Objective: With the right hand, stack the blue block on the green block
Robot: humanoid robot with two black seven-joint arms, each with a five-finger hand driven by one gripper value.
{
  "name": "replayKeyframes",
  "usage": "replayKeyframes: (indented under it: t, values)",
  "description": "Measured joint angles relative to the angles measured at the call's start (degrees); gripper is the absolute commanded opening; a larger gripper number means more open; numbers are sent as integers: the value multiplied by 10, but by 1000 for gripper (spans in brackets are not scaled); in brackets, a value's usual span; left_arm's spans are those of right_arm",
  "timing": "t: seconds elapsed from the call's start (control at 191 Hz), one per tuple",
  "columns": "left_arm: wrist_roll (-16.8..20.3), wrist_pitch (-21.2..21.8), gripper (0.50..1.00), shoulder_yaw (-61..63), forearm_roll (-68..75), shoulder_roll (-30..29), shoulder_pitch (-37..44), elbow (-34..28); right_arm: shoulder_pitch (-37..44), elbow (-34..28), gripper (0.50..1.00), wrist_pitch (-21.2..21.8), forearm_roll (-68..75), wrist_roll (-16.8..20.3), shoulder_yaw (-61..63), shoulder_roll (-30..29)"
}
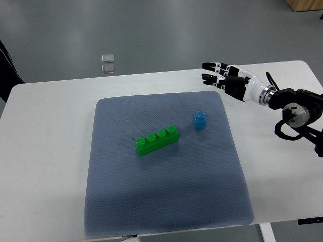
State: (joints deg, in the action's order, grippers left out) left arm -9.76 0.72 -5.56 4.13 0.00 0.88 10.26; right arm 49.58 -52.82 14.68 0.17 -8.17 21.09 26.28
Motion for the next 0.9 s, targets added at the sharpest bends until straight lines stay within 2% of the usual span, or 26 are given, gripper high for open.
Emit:
replayKeyframes:
  t: [0.666, 0.902]
  values:
    - [0, 5, 1000, 3, 0, 0, 0, -9, 14, 0, 921, 3, -25, 3, 0, 16]
    - [0, 5, 1000, 4, 0, 0, 0, -7, 14, 0, 917, 15, -116, -5, 0, 15]
